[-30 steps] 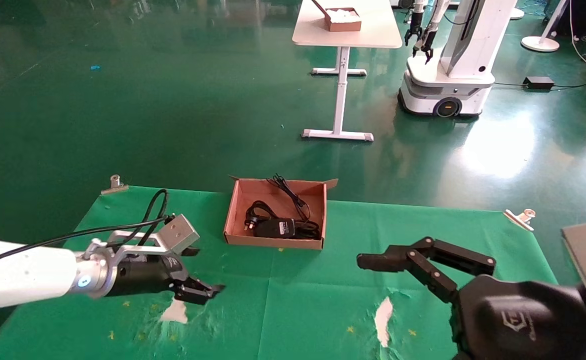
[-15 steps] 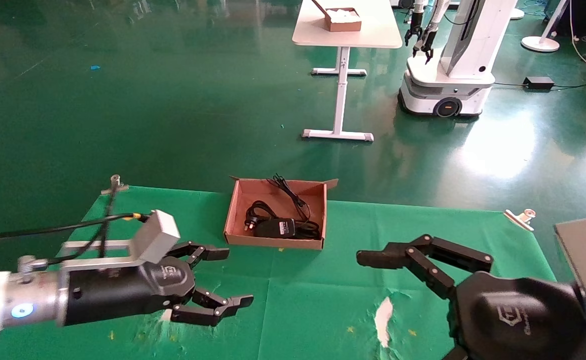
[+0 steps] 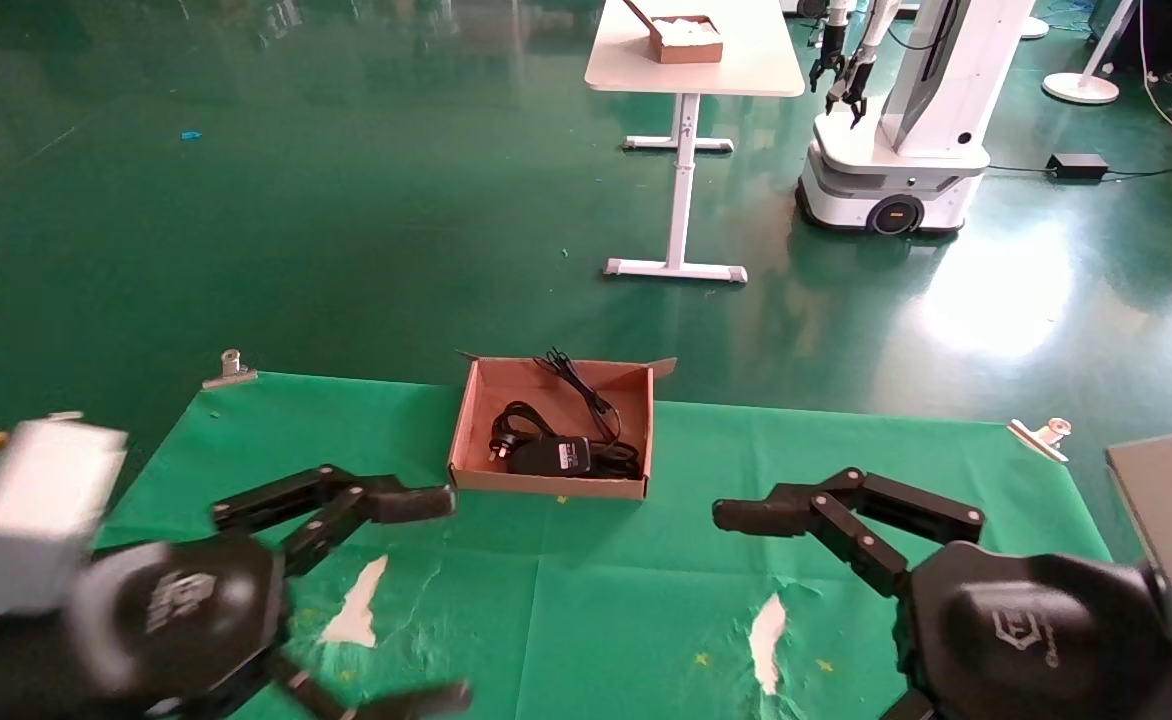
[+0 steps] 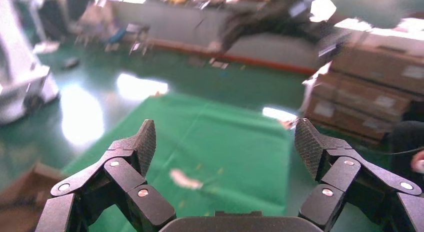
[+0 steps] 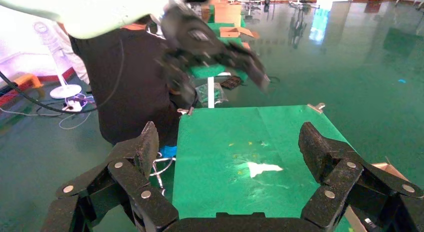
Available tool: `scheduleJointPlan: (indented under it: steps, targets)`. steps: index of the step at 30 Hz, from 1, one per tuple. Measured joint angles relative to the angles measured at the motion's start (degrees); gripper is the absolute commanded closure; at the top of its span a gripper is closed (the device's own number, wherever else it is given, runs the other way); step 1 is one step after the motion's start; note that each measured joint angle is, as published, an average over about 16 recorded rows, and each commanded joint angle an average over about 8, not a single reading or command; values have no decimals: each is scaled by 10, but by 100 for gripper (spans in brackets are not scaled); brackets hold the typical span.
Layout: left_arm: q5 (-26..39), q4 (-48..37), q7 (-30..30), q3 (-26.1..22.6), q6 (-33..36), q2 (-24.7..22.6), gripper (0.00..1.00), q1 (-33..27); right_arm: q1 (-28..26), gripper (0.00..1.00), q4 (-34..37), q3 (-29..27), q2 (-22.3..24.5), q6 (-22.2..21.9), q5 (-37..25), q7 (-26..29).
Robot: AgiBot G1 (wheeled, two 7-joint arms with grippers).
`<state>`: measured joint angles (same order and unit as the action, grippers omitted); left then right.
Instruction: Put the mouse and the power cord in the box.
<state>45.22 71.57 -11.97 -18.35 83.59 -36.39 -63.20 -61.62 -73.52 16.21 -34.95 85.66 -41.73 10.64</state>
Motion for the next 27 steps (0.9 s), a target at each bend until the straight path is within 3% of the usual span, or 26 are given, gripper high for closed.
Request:
scheduleJointPlan:
  steps: [9, 27]
  targets:
    - [-55, 32, 17, 37, 34, 22, 0, 26, 0, 0, 0, 0, 0, 0, 0, 0]
    - [-41, 24, 14, 28, 26, 17, 0, 20, 0, 0, 0, 0, 0, 0, 0, 0]
